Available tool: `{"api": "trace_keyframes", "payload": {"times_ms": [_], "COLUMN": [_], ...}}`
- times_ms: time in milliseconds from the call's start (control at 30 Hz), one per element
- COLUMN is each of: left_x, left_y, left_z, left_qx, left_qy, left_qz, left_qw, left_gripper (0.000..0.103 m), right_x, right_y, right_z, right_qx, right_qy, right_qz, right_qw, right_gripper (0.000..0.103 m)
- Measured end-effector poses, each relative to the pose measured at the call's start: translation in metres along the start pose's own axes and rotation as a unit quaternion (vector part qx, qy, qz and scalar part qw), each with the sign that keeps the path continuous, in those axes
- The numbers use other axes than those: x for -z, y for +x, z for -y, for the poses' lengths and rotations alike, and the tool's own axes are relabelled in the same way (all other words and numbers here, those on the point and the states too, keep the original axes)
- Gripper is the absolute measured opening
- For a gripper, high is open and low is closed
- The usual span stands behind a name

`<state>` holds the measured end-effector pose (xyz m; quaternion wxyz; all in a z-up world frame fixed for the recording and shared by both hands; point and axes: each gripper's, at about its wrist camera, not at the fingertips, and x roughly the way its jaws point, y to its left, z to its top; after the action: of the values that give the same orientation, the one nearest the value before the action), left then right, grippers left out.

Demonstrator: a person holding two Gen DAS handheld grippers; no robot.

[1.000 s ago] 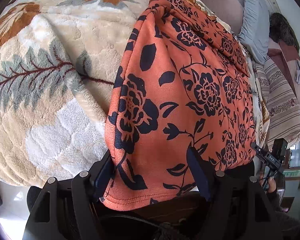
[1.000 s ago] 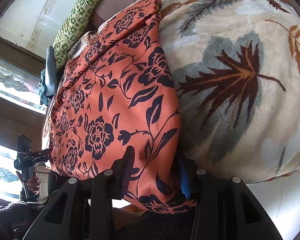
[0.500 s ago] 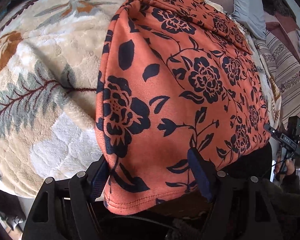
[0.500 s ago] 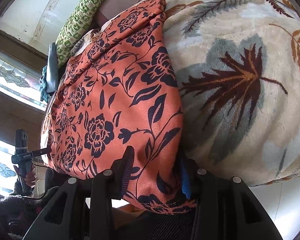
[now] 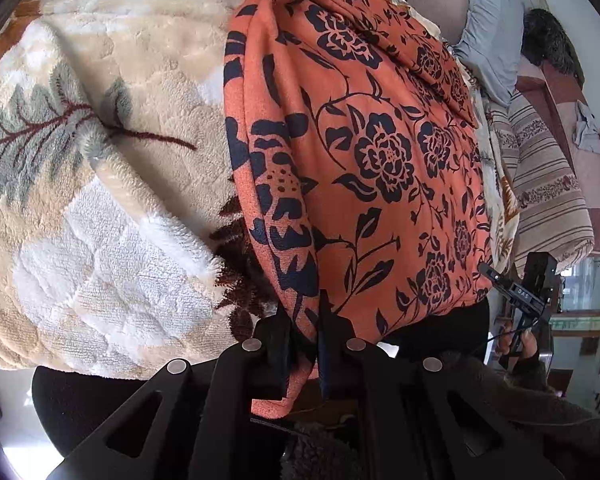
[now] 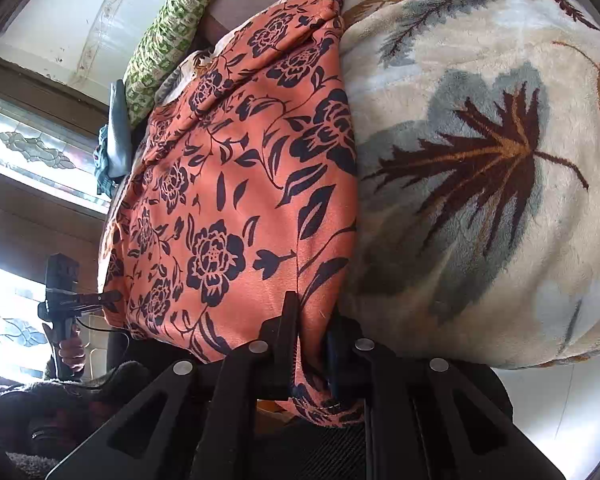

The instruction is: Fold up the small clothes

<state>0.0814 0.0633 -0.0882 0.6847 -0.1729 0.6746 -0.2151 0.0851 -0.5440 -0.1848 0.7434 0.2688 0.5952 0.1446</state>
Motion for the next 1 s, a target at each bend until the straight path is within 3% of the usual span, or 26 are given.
{"api": "trace_keyframes", "payload": {"times_ms": [133,267,300,467,667,800,1000], "left_x": [-0.004,-0.004,-0.004,-0.002,-0.015,-0.039,-0.087], "left_y": [0.013,0.014,0.012,-0.010,-0.050,-0.065,-0.066], "left_z": [0.005,0.016,0.017,0.014,0.019,0.024,0.026], "left_qx": [-0.021,-0.015,-0.007,0.074,0.174,0.202,0.228], "left_qy": [0.004,0.017,0.012,-0.012,-0.028,-0.030,-0.052], "left_qz": [-0.012,-0.004,-0.004,0.021,0.085,0.110,0.152], "left_qw": [0.9997,0.9997,0.9999,0.9969,0.9807,0.9728,0.9602], "left_gripper": [0.024,0.016,0.008,0.007,0.007,0.007,0.007], "right_x": [0.001,0.003,0.003,0.003,-0.010,-0.034,-0.089], "right_y": [0.007,0.007,0.006,-0.010,-0.026,-0.032,-0.037], "right_z": [-0.003,-0.009,-0.007,0.000,0.000,-0.003,-0.009], "right_qx": [0.015,0.033,0.023,-0.084,-0.194,-0.250,-0.296], "right_qy": [-0.010,-0.027,-0.021,0.048,0.104,0.124,0.135], "right_qz": [-0.003,0.004,0.005,0.024,0.073,0.104,0.150], "right_qw": [1.000,0.999,1.000,0.995,0.973,0.954,0.934], "right_gripper": [0.014,0.009,0.009,0.008,0.008,0.008,0.008]}}
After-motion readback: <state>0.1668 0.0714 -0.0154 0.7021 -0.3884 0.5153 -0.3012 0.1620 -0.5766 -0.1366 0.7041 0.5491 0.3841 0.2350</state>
